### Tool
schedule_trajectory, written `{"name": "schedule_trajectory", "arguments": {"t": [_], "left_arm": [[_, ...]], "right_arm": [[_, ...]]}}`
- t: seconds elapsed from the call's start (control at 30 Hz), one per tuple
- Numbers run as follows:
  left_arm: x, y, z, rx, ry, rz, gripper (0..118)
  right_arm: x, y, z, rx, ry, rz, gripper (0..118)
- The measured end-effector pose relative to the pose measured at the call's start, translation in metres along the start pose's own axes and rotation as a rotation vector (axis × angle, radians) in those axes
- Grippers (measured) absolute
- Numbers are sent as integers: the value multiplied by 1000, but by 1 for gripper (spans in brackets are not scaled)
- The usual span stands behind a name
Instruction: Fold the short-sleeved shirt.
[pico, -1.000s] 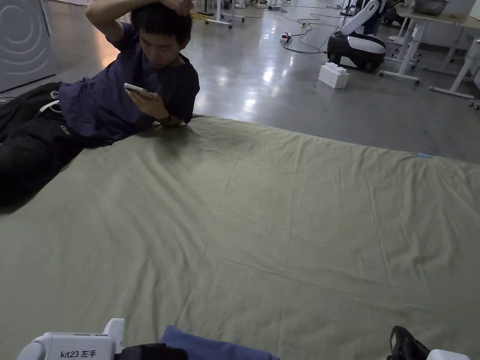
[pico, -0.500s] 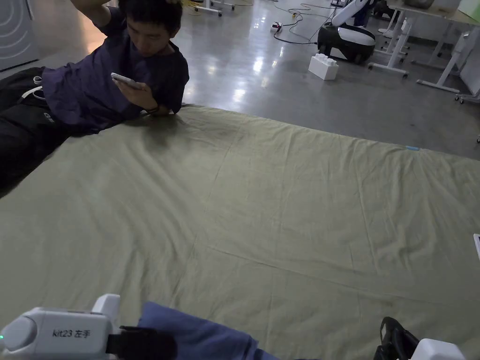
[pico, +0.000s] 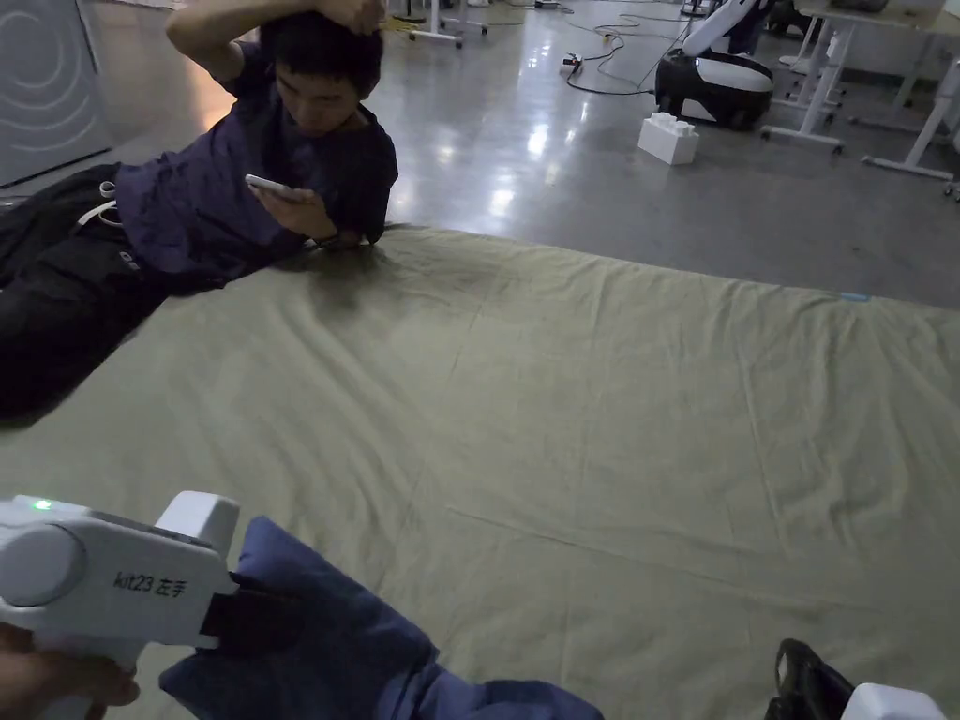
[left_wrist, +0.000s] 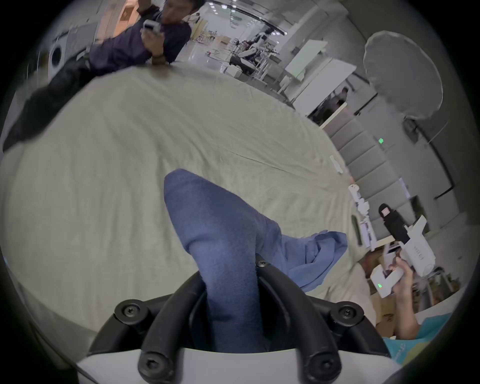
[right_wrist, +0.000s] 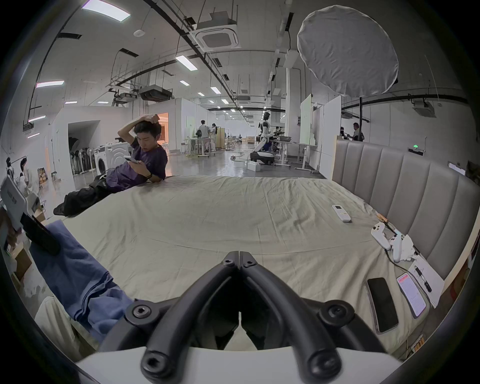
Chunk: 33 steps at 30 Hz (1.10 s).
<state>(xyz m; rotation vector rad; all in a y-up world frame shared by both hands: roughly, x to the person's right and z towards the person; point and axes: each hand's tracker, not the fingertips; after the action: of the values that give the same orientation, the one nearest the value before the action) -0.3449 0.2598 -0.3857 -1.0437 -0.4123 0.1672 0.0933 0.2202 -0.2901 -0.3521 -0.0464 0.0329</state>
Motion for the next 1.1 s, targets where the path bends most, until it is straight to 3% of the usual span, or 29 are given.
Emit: {"name": "schedule_trajectory", "arguments": {"t": [0.4,0.73,0.93,1.1], "left_arm": [[96,9,-37,-88,-82,-81,14],[167,-7,-130,-171,-110,11,16],[173,-21,-183,-234,-103,75,17],[171,-29,-176,-223,-143,88,26]], "right_arm": [[1,-2,1,-3,9,-8,0],[11,-9,6,-12,-4,-22,0],[20,-12,9,-21,-24,-34,0],[27,-13,10,-25,-35,-37,0]]}}
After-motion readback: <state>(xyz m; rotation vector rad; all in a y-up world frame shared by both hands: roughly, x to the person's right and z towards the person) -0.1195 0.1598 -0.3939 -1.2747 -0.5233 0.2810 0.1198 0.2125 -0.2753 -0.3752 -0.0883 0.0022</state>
